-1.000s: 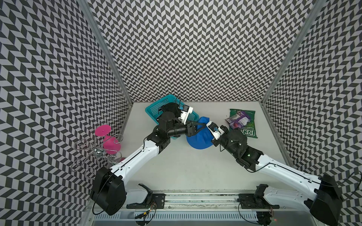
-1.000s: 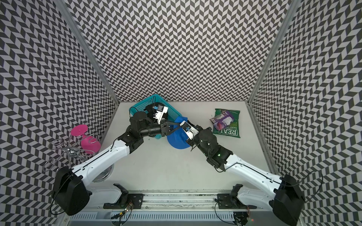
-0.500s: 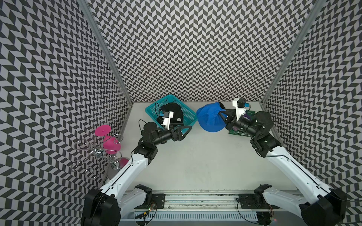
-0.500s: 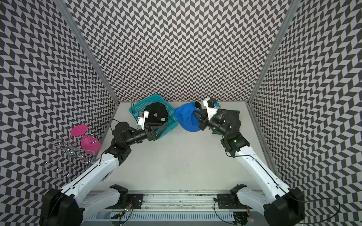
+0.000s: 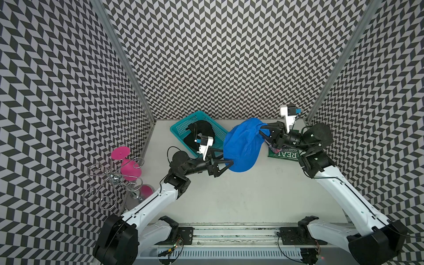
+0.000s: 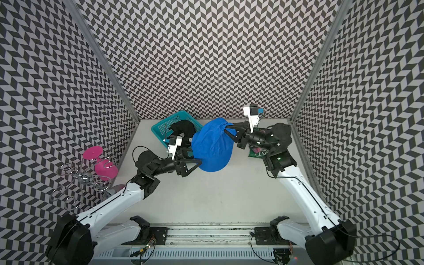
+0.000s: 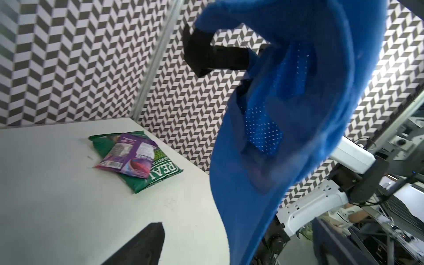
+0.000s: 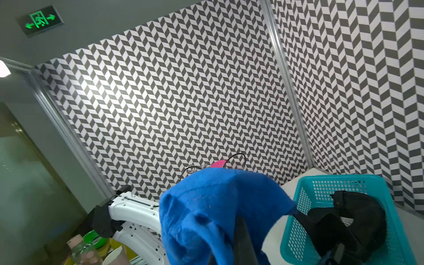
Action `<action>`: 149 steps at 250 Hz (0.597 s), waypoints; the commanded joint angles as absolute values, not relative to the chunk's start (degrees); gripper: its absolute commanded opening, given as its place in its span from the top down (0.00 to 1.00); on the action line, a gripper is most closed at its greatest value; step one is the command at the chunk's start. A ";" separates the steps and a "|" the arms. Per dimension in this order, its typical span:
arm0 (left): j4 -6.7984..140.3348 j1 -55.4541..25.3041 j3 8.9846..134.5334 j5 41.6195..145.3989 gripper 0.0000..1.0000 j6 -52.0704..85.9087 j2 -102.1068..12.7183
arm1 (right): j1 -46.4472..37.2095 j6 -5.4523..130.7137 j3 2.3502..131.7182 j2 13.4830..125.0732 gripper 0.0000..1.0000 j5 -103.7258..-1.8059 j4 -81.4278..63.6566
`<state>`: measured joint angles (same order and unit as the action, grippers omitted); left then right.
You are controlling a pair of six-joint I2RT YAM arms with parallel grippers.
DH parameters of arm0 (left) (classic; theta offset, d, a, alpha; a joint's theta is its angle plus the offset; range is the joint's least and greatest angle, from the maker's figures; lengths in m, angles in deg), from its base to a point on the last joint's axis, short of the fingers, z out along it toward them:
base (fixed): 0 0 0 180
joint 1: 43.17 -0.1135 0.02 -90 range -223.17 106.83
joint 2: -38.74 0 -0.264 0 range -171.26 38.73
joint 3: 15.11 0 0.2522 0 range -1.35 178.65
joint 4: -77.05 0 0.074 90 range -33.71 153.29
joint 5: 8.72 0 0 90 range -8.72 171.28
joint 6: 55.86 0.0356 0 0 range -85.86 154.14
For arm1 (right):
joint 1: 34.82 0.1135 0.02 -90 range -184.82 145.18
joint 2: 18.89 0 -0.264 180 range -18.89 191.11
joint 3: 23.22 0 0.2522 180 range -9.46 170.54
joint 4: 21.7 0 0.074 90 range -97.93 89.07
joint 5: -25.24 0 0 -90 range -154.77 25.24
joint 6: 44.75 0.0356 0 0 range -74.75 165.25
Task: Turn the baseball cap inside out
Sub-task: Turn over the baseball cap.
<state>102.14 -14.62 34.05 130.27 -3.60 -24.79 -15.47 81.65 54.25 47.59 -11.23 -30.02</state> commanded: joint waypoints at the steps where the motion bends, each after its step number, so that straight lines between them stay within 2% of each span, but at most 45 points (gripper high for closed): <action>1: 109.77 -13.71 35.39 130.78 0.03 -4.89 -27.18 | -15.66 87.04 56.62 47.65 1.00 -7.91 -35.27; 25: 114.99 -13.50 35.51 131.20 0.09 -8.12 -29.08 | -15.79 89.22 57.25 47.65 1.00 -6.88 -36.05; 41: 117.64 -12.92 35.66 131.35 0.19 -9.74 -29.66 | -15.92 90.53 57.34 47.52 1.00 -6.79 -36.96; 49: 118.27 -12.48 35.87 131.52 0.28 -10.14 -29.88 | -16.01 91.00 57.34 47.56 1.00 -6.76 -37.23; 63: 117.85 -11.81 36.26 131.82 0.50 -10.50 -29.90 | -16.34 90.76 57.34 47.48 1.00 -6.85 -36.69; 78: 116.72 -11.62 36.11 131.12 0.68 -10.77 -28.94 | -17.50 89.38 57.42 47.34 1.00 -7.40 -34.27; 103: 112.44 -11.96 34.52 124.88 0.95 -9.24 -24.47 | -21.27 83.86 57.39 46.82 0.84 -8.23 -26.28; 112: 111.62 -12.06 33.79 122.70 1.00 -8.64 -22.67 | -22.96 81.70 56.81 46.56 0.80 -8.16 -23.58; 127: 109.43 -12.36 33.37 120.50 1.00 -8.31 -20.40 | -25.88 78.66 55.24 46.42 0.72 -8.78 -19.37; 138: 107.28 -12.58 34.08 121.64 1.00 -8.56 -20.06 | -28.13 77.64 54.18 46.63 0.68 -9.83 -15.95; 149: 104.19 -12.76 35.50 124.16 1.00 -8.66 -20.63 | -30.26 77.41 53.26 46.86 0.60 -10.65 -13.40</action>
